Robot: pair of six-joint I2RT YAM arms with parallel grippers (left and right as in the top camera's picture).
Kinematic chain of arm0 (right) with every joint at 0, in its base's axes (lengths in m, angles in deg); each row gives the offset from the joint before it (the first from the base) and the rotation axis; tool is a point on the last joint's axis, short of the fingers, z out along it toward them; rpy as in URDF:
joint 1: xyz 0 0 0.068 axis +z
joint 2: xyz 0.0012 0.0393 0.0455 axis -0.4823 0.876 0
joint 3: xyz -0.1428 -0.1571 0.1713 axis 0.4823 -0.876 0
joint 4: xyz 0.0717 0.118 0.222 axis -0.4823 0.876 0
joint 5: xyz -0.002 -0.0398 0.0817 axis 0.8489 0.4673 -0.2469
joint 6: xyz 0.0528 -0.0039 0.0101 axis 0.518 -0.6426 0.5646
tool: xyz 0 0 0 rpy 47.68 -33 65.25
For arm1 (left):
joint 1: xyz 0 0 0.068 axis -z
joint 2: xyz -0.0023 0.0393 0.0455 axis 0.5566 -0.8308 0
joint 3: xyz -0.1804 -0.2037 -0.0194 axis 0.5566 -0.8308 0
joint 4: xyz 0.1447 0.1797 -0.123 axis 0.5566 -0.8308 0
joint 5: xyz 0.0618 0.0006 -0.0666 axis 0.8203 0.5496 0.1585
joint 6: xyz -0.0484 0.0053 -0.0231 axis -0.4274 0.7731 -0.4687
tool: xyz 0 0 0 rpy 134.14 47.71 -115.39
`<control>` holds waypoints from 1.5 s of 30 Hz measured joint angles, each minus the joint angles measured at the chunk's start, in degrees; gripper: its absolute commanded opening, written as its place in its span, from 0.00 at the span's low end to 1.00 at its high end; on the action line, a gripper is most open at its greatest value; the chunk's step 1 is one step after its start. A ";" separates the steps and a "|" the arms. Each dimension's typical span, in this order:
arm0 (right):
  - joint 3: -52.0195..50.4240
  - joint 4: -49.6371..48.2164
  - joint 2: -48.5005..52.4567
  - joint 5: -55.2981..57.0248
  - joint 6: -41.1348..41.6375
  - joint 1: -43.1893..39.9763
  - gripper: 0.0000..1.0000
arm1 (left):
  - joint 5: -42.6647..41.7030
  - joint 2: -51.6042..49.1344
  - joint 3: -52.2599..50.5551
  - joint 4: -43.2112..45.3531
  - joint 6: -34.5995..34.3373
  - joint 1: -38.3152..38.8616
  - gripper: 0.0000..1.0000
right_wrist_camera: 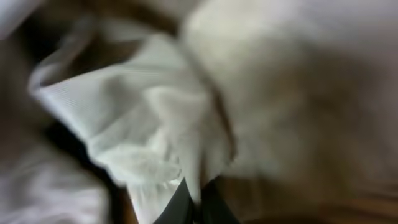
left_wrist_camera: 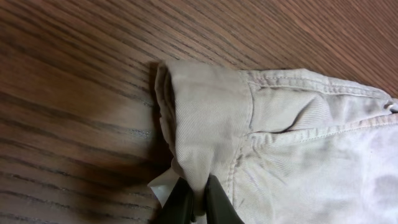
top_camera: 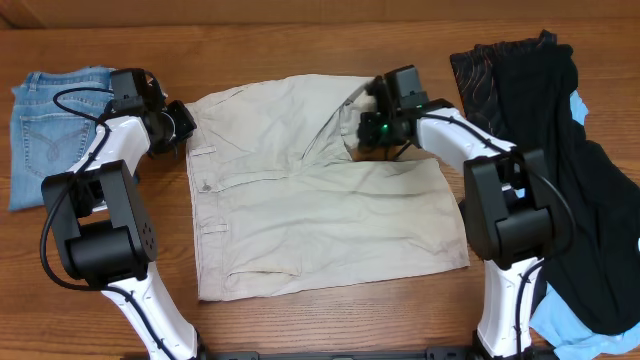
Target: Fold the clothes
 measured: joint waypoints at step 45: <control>0.00 29.33 -8.04 14.64 -1.14 -15.74 0.40 | 4.83 -0.96 20.85 -34.12 3.72 -0.90 1.00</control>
